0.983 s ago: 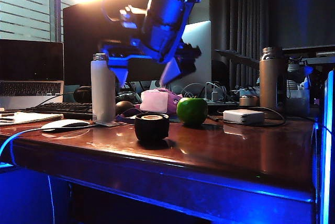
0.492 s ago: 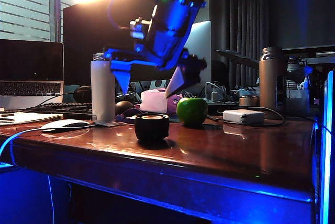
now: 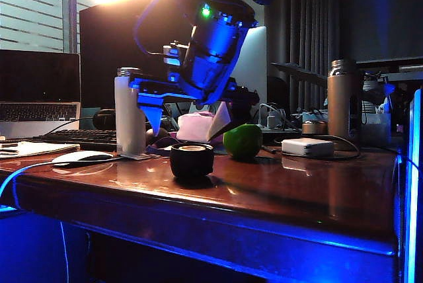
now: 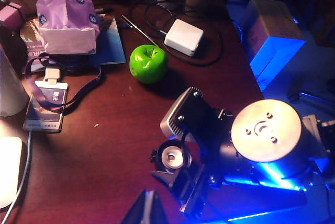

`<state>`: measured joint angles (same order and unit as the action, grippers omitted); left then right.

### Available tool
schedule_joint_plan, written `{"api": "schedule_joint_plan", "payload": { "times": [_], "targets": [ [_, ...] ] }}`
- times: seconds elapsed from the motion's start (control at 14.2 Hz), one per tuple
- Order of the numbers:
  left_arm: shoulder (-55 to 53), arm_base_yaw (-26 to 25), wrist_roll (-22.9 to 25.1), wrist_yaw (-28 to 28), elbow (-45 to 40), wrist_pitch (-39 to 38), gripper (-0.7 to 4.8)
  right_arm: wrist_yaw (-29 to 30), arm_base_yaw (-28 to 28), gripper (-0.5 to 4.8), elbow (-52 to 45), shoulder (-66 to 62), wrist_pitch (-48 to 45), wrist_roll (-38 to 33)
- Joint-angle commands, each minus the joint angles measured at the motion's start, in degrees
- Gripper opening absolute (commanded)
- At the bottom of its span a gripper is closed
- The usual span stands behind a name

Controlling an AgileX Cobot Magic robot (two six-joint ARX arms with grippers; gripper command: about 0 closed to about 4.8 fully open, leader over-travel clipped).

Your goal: Stack the black thermos bottle cap from the table onto the green apple.

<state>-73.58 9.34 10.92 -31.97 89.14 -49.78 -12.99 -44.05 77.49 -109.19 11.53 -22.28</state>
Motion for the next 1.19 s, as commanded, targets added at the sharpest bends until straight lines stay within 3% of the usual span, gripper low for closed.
{"api": "schedule_joint_plan", "payload": {
  "times": [0.07,0.42,1.19],
  "targets": [
    [0.17,-0.02,-0.02,-0.42,0.31,0.55,-0.04,-0.15,0.85,4.79,0.17,-0.17,0.72,-0.37],
    [0.17,-0.02,-0.02,-0.42,0.31,0.57,-0.04,4.15,0.96,4.79,0.2,-1.46,0.35,-0.39],
    [0.17,-0.02,-0.04,-0.42,0.31,0.55,-0.04,4.17,1.55,4.79,0.22,-3.54,0.07,-0.37]
  ]
}}
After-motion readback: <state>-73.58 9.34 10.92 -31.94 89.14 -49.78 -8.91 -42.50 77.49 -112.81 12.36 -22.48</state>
